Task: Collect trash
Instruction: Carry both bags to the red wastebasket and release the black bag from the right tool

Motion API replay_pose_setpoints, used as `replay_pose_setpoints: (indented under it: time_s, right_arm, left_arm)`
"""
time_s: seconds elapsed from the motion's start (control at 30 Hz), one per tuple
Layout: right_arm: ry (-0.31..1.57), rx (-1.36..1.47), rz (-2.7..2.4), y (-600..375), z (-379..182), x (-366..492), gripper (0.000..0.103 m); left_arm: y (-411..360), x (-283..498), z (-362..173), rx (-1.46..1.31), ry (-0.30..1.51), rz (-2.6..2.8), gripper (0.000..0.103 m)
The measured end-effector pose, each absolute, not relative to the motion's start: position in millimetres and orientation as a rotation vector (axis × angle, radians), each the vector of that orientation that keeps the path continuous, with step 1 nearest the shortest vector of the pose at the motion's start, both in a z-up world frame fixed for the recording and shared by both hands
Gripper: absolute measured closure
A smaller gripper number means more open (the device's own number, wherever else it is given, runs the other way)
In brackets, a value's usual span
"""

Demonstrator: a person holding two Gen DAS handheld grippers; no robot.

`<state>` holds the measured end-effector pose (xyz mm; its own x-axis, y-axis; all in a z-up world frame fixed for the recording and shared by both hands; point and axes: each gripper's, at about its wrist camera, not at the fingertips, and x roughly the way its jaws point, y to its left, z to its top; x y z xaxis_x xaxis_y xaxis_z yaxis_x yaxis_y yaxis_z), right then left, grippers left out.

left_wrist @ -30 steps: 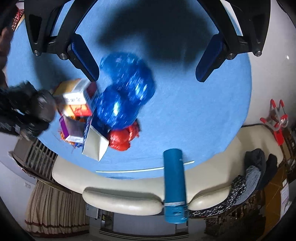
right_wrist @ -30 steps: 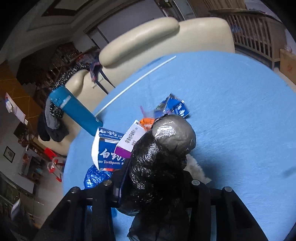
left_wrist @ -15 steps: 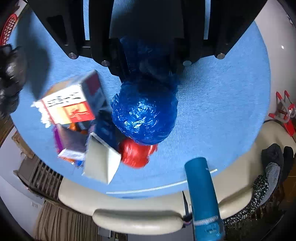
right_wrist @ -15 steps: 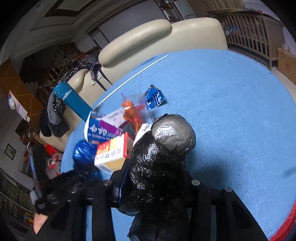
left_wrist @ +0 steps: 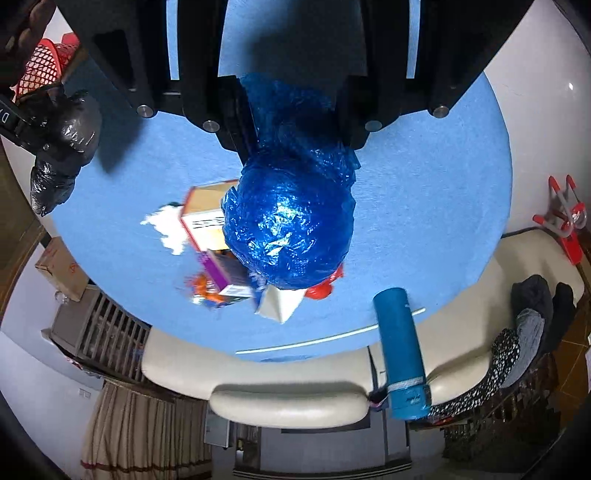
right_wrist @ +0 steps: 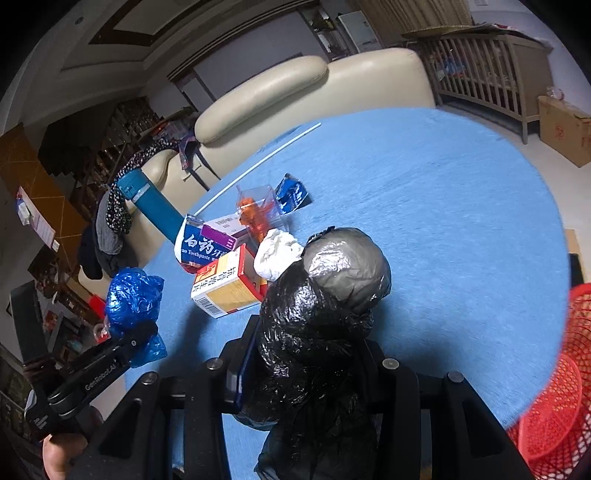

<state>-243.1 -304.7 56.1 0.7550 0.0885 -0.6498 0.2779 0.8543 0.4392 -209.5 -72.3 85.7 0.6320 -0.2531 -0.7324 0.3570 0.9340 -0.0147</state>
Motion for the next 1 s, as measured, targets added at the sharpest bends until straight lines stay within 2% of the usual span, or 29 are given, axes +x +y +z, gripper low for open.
replay_pose_setpoints:
  time_s: [0.4, 1.0]
  right_arm:
    - [0.653, 0.493, -0.166, -313.5, 80.2, -289.7, 0.058]
    - [0.664, 0.500, -0.242, -341.9, 67.8, -318.0, 0.058]
  left_arm:
    - [-87.0, -240.9, 115.9, 0.155, 0.736, -0.386, 0.064]
    - [-103.9, -237.2, 108.4, 0.207, 0.746, -0.407, 0.064]
